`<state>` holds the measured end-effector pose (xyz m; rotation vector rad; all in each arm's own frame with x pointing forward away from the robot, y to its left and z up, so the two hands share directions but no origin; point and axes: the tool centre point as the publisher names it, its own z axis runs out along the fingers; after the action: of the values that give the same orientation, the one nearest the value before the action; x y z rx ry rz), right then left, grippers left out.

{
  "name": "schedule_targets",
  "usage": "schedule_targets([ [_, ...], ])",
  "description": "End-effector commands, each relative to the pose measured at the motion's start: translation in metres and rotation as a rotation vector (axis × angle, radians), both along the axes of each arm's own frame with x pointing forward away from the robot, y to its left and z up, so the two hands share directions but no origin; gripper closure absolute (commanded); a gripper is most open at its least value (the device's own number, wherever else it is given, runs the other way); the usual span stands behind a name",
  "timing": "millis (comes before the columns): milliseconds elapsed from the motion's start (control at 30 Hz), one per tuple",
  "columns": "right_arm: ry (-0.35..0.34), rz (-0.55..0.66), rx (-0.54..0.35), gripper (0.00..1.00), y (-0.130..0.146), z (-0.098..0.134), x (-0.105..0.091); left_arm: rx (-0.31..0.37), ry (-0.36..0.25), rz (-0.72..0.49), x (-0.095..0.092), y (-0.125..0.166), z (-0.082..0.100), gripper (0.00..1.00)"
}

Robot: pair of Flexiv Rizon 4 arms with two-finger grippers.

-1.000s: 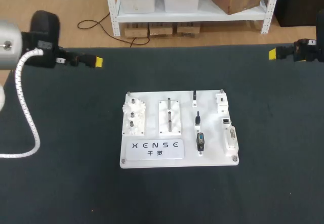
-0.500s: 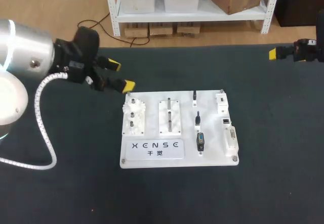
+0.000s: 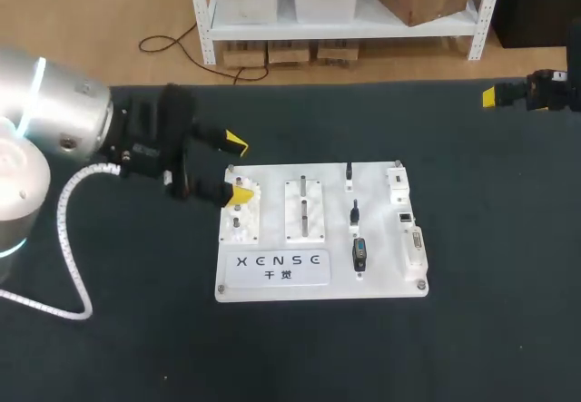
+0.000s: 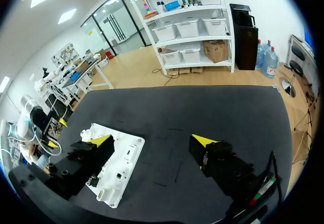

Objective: Insert the Ethernet cable into its matching sockets.

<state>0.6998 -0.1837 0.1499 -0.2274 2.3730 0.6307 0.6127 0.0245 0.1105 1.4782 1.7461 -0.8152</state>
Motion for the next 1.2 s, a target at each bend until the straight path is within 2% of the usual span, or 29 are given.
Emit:
schedule_targets([
  [33, 0.0, 0.003, 0.002, 0.0, -0.001, 0.0, 0.0, -0.066, -0.017, 0.042, -0.009, -0.002, -0.012, 0.0],
  [267, 0.0, 0.003, 0.002, 0.0, -0.001, 0.0, 0.0, -0.082, -0.008, 0.029, -0.013, -0.002, -0.022, 0.0],
  [733, -0.001, 0.01, -0.001, 0.0, 0.002, 0.002, 0.001, -0.073, -0.004, 0.01, -0.012, -0.003, -0.023, 0.0],
  [833, -0.024, 0.03, -0.052, 0.0, 0.023, 0.012, 0.002, -0.073, -0.004, 0.01, -0.012, -0.003, -0.023, 0.0],
  [1000, 0.011, 0.061, -0.124, 0.0, 0.08, 0.021, -0.005, -0.073, -0.004, 0.01, -0.012, -0.003, -0.023, 0.0],
  [1167, 0.064, 0.119, -0.197, 0.0, 0.13, 0.019, -0.018, -0.073, -0.004, 0.01, -0.012, -0.003, -0.023, 0.0],
  [1200, 0.093, 0.111, -0.204, 0.0, 0.14, 0.017, -0.022, -0.073, -0.004, 0.01, -0.012, -0.003, -0.023, 0.0],
])
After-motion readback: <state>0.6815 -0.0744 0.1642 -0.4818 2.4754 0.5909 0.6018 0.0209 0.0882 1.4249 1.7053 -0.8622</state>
